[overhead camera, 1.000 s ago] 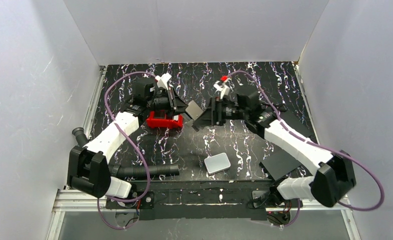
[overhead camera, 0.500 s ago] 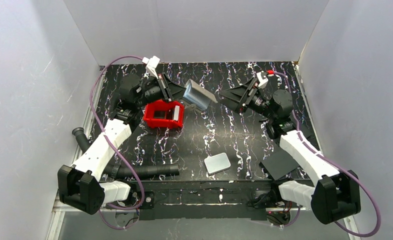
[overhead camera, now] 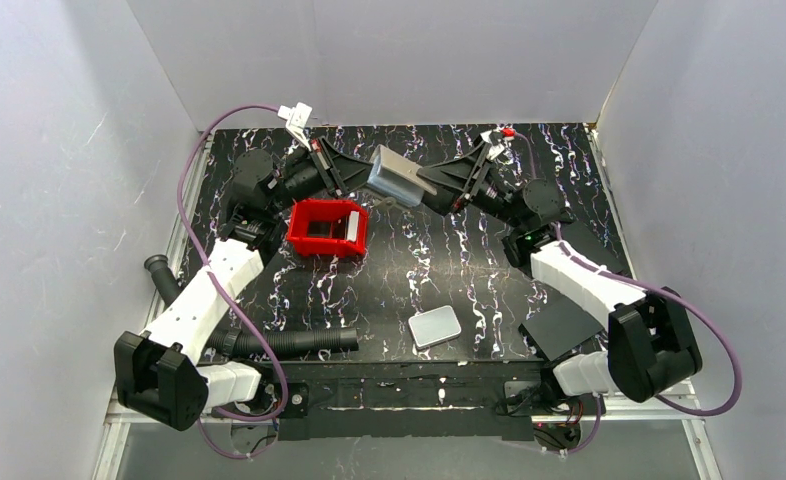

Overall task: Put the credit cards into the card holder
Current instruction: Close the card holder at the center of the board.

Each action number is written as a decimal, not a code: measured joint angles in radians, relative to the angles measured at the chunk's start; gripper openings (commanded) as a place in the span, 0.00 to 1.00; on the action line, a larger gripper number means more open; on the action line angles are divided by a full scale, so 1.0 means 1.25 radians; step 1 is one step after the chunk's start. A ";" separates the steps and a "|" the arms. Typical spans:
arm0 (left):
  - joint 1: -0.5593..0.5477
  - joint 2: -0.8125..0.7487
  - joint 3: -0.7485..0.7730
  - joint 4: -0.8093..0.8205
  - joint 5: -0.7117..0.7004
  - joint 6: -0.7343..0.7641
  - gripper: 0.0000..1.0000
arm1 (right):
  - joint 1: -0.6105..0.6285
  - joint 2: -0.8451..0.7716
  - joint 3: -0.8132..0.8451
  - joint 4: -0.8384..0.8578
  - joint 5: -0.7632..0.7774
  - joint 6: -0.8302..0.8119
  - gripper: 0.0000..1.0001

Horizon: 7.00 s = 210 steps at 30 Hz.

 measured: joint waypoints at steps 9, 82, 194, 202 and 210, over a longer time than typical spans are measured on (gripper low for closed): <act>-0.007 0.006 0.000 0.031 -0.022 -0.077 0.00 | 0.059 0.044 0.014 0.100 0.003 0.024 0.35; -0.058 0.056 0.106 -0.381 0.140 0.019 0.00 | -0.056 0.017 0.132 -0.285 -0.373 -0.387 0.48; -0.155 0.305 -0.116 -0.067 -0.160 -0.100 0.00 | 0.013 -0.179 -0.229 -0.472 0.190 -0.696 0.01; -0.155 0.418 -0.126 -0.019 -0.143 -0.101 0.00 | -0.051 -0.037 -0.269 -0.421 0.128 -0.723 0.01; -0.155 0.473 -0.139 0.024 -0.137 -0.102 0.00 | -0.058 0.079 -0.268 -0.330 0.042 -0.758 0.01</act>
